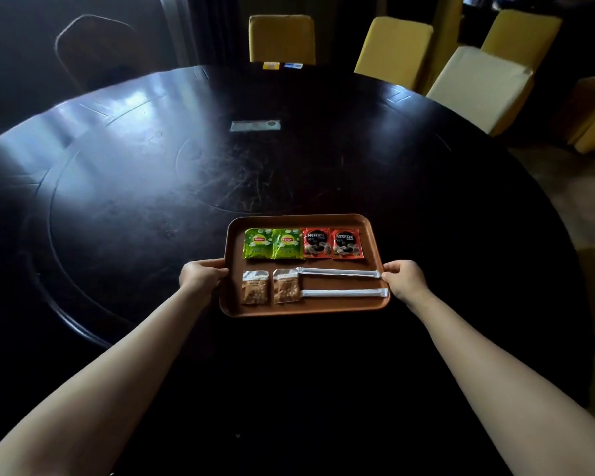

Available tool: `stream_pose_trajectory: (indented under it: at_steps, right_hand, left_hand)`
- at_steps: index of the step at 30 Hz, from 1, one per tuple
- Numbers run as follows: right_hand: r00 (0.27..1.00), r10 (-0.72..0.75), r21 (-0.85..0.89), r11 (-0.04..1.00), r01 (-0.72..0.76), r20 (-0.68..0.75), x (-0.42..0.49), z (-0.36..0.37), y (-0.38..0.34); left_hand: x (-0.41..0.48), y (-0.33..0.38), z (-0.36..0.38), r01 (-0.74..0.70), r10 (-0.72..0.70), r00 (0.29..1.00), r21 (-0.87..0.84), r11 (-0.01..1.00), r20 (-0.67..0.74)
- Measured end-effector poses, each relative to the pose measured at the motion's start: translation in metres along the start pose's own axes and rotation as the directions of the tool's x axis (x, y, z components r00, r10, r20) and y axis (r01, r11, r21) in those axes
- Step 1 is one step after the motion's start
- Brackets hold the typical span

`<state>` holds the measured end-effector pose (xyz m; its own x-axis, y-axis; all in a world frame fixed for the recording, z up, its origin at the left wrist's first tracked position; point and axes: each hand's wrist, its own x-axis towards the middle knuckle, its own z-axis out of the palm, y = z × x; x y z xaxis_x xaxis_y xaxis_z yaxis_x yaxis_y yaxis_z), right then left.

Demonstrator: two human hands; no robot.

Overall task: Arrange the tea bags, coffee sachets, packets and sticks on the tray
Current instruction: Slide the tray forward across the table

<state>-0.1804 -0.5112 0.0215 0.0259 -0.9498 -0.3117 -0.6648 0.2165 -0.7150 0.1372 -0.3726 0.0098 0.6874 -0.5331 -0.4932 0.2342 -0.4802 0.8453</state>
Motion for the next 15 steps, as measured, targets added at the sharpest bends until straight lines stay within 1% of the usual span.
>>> stream_pose_trajectory:
  at_steps: [5, 9, 12, 15]
  right_hand:
    - [0.999, -0.006, -0.103, 0.995, 0.002, -0.038, 0.000, 0.013, 0.012]
    - [0.997, -0.011, -0.137, 0.991, 0.000, -0.080, 0.000, 0.017, 0.013]
    - [0.994, -0.026, -0.185, 0.983, 0.007, -0.103, -0.003, 0.017, 0.010]
    - [0.995, -0.049, -0.241, 0.970, 0.028, -0.082, -0.009, 0.015, 0.007]
  left_hand:
    - [0.003, -0.007, 0.002, -0.032, 0.034, 0.999, 0.071, 0.997, -0.032]
    - [0.003, -0.011, 0.000, -0.081, 0.086, 0.996, 0.152, 0.985, -0.028]
    - [0.001, -0.011, -0.004, -0.165, 0.150, 0.986, 0.308, 0.937, 0.072]
    - [0.000, -0.009, -0.013, -0.255, 0.185, 0.958, 0.352, 0.901, 0.220]
